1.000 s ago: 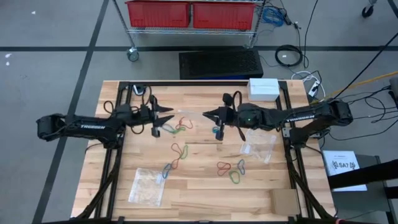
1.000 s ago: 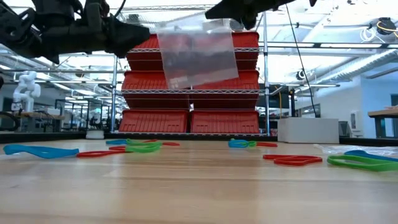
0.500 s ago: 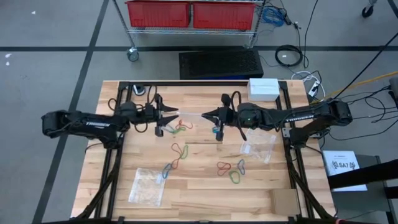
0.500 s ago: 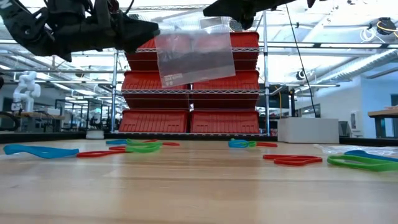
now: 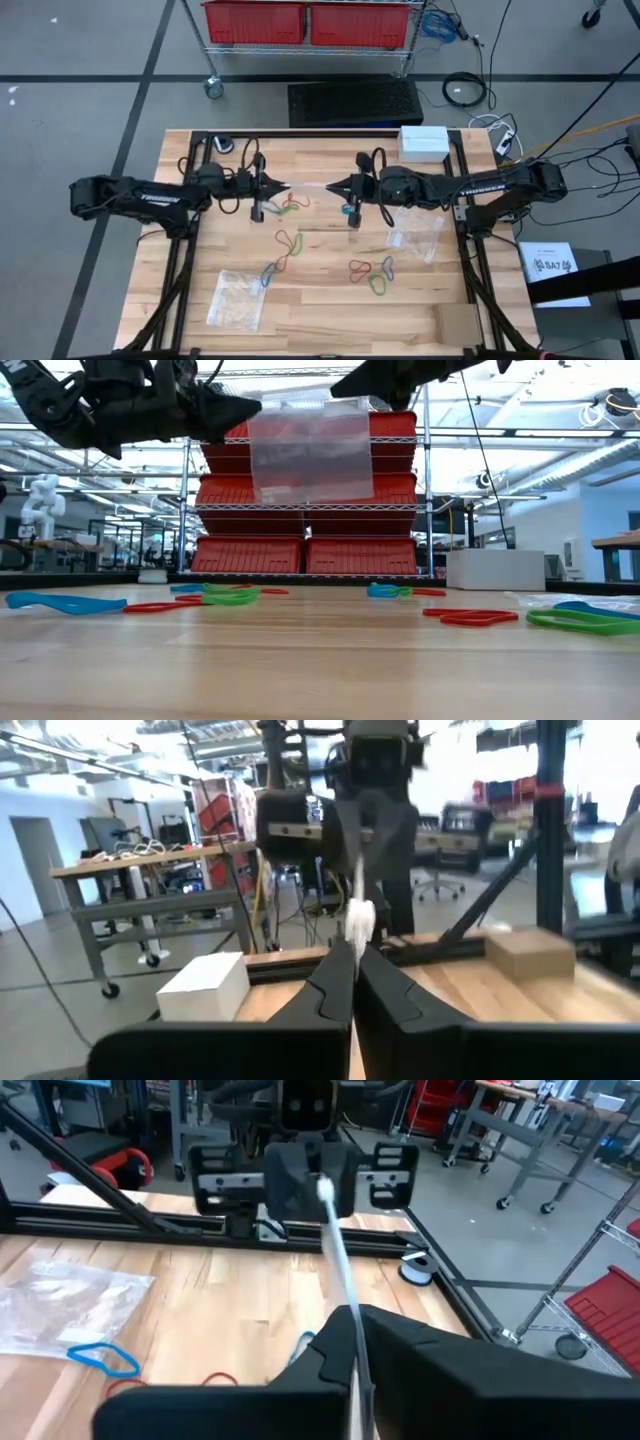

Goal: Sort rubber bands
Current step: Open the top zip bag

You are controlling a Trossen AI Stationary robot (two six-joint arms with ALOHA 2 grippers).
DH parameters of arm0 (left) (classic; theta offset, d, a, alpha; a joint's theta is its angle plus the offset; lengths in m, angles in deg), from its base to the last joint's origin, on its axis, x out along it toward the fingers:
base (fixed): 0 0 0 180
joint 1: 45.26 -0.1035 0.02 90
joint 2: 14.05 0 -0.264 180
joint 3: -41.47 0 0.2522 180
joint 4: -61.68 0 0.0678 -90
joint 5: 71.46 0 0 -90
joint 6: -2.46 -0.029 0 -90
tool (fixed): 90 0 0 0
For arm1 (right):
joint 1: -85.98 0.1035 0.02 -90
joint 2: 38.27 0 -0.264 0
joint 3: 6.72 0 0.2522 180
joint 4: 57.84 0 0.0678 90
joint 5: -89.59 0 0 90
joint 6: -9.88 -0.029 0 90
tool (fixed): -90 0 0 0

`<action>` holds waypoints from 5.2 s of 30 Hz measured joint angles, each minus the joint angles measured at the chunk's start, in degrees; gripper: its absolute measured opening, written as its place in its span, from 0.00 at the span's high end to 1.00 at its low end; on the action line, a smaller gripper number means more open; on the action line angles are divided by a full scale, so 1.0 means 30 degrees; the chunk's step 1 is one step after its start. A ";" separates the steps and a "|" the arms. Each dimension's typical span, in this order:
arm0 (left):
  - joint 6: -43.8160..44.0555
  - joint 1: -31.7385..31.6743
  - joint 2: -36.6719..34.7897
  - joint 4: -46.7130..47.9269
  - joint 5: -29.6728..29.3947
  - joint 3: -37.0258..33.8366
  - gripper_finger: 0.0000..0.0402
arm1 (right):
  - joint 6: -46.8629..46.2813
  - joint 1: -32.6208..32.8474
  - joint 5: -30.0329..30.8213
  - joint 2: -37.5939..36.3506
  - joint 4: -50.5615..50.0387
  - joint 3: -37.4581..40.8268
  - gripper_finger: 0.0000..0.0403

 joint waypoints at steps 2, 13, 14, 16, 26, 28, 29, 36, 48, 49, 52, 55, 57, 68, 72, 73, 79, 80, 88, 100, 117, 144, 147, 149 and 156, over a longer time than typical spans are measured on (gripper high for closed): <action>-0.0598 -0.0004 0.0032 0.0678 -0.0118 0.0000 0.99 | 0.0168 -0.0007 0.0010 0.0006 0.0166 0.0007 0.95; -0.2098 0.0022 0.0777 0.3255 -0.1975 -0.0015 1.00 | 0.0535 -0.0022 -0.0905 0.4105 -0.1697 -0.4037 0.69; -0.2110 0.0015 0.0772 0.3242 -0.1988 -0.0015 1.00 | 0.0736 -0.0026 -0.0902 0.4747 -0.2502 -0.4850 0.68; -0.2115 0.0015 0.0772 0.3245 -0.2034 -0.0015 1.00 | 0.0956 -0.0039 -0.0918 0.5954 -0.4221 -0.6461 0.68; -0.2064 0.0015 0.0772 0.3318 -0.2041 -0.0015 1.00 | 0.1675 -0.0804 -0.0342 0.9261 -0.9007 -1.1985 0.70; -0.2061 0.0022 0.0772 0.3321 -0.2038 -0.0015 1.00 | 0.1659 -0.1002 -0.0289 0.9525 -0.9664 -1.2483 0.70; -0.2057 0.0019 0.0772 0.3325 -0.2041 -0.0015 1.00 | 0.1602 -0.1067 -0.0299 0.9681 -0.9842 -1.2601 0.71; -0.1940 0.0022 0.0772 0.3341 -0.2041 -0.0015 1.00 | 0.1709 -0.1329 -0.0364 0.9780 -1.0248 -1.2687 0.73; -0.1904 0.0015 0.0772 0.3420 -0.2114 -0.0015 1.00 | 0.1935 -0.1374 -0.0341 0.9724 -1.0663 -1.2677 0.97; -0.1904 0.0015 0.0772 0.3427 -0.2163 -0.0015 1.00 | 0.1921 -0.1338 -0.0171 0.9682 -1.0996 -1.2684 0.97; -0.1896 0.0015 0.0780 0.3467 -0.2252 -0.0015 1.00 | 0.1716 -0.1168 0.0621 0.9422 -1.2669 -1.2684 0.97; -0.1896 0.0015 0.0780 0.3471 -0.2267 -0.0015 1.00 | 0.1220 -0.1082 0.1057 0.9280 -1.4410 -1.2705 0.98; -0.1889 0.0015 0.0780 0.3442 -0.2267 -0.0015 1.00 | 0.0840 -0.1049 0.1122 0.9206 -1.5443 -1.2684 0.98; -0.1875 0.0015 0.0780 0.3354 -0.2267 -0.0015 1.00 | -0.1279 -0.1064 0.2618 0.8811 -2.1145 -1.2670 0.98; -0.1853 0.0022 0.0780 0.3363 -0.2267 -0.0015 1.00 | -0.1913 -0.1050 0.2616 0.8795 -2.2377 -1.2656 0.98; -0.1853 0.0022 0.0780 0.3404 -0.2267 -0.0015 1.00 | -0.2090 -0.1056 0.2623 0.8778 -2.2527 -1.2662 0.98; -0.1860 0.0018 0.0775 0.3492 -0.2265 -0.0015 1.00 | -0.2846 -0.0757 0.3554 0.8248 -2.3345 -1.2666 0.91; -0.1860 0.0015 0.0750 0.3490 -0.2272 -0.0015 1.00 | -0.2841 -0.0635 0.3740 0.8025 -2.3558 -1.2597 0.89; -0.1875 0.0015 0.0750 0.3719 -0.2427 -0.0015 1.00 | -0.2562 0.0031 0.3605 0.6498 -1.9774 -1.2655 0.69; -0.1896 0.0015 0.0758 0.3806 -0.2427 -0.0015 1.00 | 0.0886 0.0000 0.3680 0.8935 -1.6103 -1.2633 0.98; -0.1889 0.0018 0.0758 0.3883 -0.2423 -0.0015 1.00 | 0.1432 -0.0219 0.3738 0.8782 -1.5543 -1.2655 1.00; -0.1889 0.0022 0.0772 0.3981 -0.2551 -0.0015 1.00 | 0.1479 0.0010 0.3485 0.8687 -1.5198 -1.2655 0.87; -0.1889 0.0020 0.0772 0.3979 -0.2551 -0.0015 1.00 | 0.1739 -0.0036 0.3533 0.8687 -1.5243 -1.2655 0.92; -0.1889 0.0022 0.0772 0.3974 -0.2551 -0.0015 1.00 | 0.2006 -0.0036 0.3538 0.8721 -1.5215 -1.2655 0.97; -0.1889 0.0022 0.0772 0.3974 -0.2566 -0.0015 1.00 | 0.2222 -0.0036 0.3548 0.8898 -1.5309 -1.2662 1.00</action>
